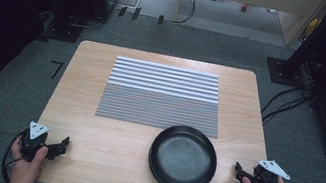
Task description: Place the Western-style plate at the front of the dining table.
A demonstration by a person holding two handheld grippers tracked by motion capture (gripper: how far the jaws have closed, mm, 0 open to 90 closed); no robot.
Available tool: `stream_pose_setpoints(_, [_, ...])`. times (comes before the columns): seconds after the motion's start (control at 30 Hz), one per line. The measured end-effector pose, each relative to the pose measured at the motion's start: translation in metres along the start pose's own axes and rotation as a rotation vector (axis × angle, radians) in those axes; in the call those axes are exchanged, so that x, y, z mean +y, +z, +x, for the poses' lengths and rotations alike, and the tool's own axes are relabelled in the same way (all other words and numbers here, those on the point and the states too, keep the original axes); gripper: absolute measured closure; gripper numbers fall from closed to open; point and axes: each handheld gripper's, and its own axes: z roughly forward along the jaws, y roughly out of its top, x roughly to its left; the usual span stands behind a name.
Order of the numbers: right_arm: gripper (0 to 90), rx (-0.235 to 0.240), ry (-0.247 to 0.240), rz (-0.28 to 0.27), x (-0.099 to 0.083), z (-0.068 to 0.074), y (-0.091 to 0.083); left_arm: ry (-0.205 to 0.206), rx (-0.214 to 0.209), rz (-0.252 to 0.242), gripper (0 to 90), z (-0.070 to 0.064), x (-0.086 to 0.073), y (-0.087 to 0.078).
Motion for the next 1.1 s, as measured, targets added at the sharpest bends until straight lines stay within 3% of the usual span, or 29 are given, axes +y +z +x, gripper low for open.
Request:
stream_pose_setpoints(0.23, [19.0,-0.002,0.016,-0.011,0.000,-0.001,-0.001,-0.002,0.004,0.001,8.7,0.000,0.000,0.000])
stream_pose_setpoints(0.4, [19.7,0.042,0.071,-0.028,-0.001,-0.008,-0.002,0.022,0.044,0.002,8.7,-0.003,0.000,-0.003])
stream_pose_setpoints(0.5, [21.1,0.075,0.100,-0.025,0.001,-0.012,-0.004,0.017,0.044,0.007,8.7,-0.003,0.001,-0.002])
stream_pose_setpoints(0.63, [20.7,0.067,0.110,-0.038,0.003,-0.013,-0.008,0.004,0.033,0.004,8.7,-0.006,0.006,-0.003])
stream_pose_setpoints(0.73, [20.1,0.050,0.110,-0.079,0.008,-0.011,-0.017,0.023,0.006,-0.018,8.7,-0.014,0.015,-0.009])
stream_pose_setpoints(0.9, [16.6,0.018,0.107,-0.124,0.011,-0.007,-0.024,0.015,-0.015,-0.029,8.8,-0.024,0.027,-0.014])
stream_pose_setpoints(0.93, [16.7,0.024,0.110,-0.122,0.012,-0.006,-0.025,0.022,-0.059,-0.041,9.6,-0.031,0.032,-0.016])
stream_pose_setpoints(1.0, [17.3,0.029,0.110,-0.124,0.013,-0.006,-0.026,0.023,-0.073,-0.046,12.1,-0.036,0.036,-0.017])
stream_pose_setpoints(1.1, [21.5,0.015,0.079,-0.147,0.015,-0.002,-0.030,0.041,-0.133,-0.065,14.1,-0.053,0.048,-0.019])
